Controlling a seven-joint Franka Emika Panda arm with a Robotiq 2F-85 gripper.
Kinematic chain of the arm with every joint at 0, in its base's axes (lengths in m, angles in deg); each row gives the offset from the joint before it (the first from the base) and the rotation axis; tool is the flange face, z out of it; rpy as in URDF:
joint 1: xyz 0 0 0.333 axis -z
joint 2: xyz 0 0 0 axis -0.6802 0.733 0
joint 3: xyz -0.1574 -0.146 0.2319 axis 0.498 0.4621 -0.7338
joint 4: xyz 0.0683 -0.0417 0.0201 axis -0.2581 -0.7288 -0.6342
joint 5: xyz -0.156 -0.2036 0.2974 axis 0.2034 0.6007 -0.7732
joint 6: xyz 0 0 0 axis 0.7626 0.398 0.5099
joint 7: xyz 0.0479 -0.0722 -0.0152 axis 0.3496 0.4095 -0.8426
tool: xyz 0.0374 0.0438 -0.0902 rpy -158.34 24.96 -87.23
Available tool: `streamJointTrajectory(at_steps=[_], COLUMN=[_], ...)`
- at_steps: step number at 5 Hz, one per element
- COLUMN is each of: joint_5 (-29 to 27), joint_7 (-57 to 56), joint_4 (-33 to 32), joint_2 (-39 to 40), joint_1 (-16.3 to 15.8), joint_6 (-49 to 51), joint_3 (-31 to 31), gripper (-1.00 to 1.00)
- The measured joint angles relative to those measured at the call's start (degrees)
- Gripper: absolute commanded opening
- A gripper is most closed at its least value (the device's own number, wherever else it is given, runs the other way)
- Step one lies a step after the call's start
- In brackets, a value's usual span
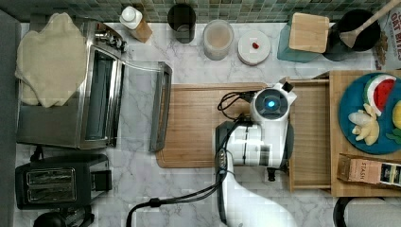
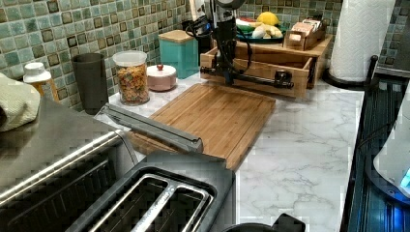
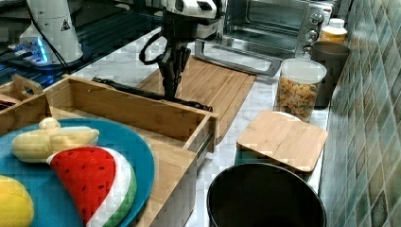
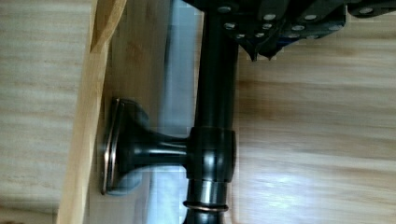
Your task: Close the drawer.
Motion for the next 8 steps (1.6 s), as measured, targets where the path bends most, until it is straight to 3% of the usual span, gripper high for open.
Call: streamJointTrajectory(at_steps=[3, 4, 6, 8], joint_5=[0.1, 1.8, 10.0, 10.0], joint_7=[-8.6, -3.4, 4.6, 5.1], joint_4=[2.4, 2.6, 0.3, -0.3], joint_2=[2.2, 2.4, 1.8, 1.5], joint_1=[5.1, 5.1, 0.8, 0.0], joint_6=[-5.7, -6.5, -9.5, -10.4], joint_3=[6.2, 7.4, 10.6, 11.4], gripper=[-1.0, -1.0, -1.0, -1.0])
